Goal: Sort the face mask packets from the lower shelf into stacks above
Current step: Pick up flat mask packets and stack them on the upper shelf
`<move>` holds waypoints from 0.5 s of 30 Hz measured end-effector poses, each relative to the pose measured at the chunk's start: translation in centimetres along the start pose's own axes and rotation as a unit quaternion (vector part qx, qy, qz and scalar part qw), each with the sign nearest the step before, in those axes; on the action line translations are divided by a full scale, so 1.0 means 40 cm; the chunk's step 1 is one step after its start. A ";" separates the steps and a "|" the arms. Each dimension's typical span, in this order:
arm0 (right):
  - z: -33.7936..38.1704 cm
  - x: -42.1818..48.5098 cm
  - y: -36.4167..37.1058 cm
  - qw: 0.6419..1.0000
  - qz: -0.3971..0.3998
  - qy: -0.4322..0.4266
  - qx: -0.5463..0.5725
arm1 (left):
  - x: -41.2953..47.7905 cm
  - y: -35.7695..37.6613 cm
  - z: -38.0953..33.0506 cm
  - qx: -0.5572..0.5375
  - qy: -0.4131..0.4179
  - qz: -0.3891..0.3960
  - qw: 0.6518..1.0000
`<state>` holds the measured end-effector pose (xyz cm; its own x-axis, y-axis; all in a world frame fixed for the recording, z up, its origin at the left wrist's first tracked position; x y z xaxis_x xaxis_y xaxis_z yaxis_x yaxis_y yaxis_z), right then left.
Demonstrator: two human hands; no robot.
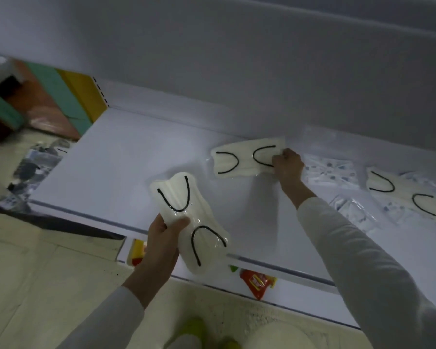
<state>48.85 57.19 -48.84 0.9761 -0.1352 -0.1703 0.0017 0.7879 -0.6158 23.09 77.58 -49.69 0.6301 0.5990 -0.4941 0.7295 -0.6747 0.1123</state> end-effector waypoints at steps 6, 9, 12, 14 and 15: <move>0.097 -0.076 -0.121 0.983 0.075 -0.151 0.066 | -0.014 -0.052 0.000 0.080 0.002 -0.043 0.996; 0.121 -0.149 -0.120 0.959 0.210 -0.189 -0.030 | -0.012 -0.047 -0.005 0.091 -0.002 -0.020 0.996; 0.184 -0.275 -0.069 0.907 0.282 -0.292 -0.112 | -0.036 0.024 -0.004 0.049 -0.028 0.045 0.997; 0.202 -0.333 -0.015 0.877 0.309 -0.342 -0.135 | -0.046 0.071 0.007 0.032 -0.050 0.055 0.997; 0.200 -0.344 0.006 0.871 0.308 -0.354 -0.145 | -0.046 0.094 0.014 0.033 -0.054 0.065 0.996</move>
<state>37.17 64.06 -40.49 0.6622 0.7446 -0.0839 -0.5246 0.3807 -0.7615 24.54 73.71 -48.85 0.6836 0.4567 -0.5693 0.6215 -0.7733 0.1258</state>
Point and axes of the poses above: each hand's wrist, its own x-axis towards the middle knuckle, its own y-axis out of the palm, z = x × y, the point moved 9 cm from there along x, towards the middle knuckle, and after that the axes turned 8 degrees about -z, right-handed, at the moved point
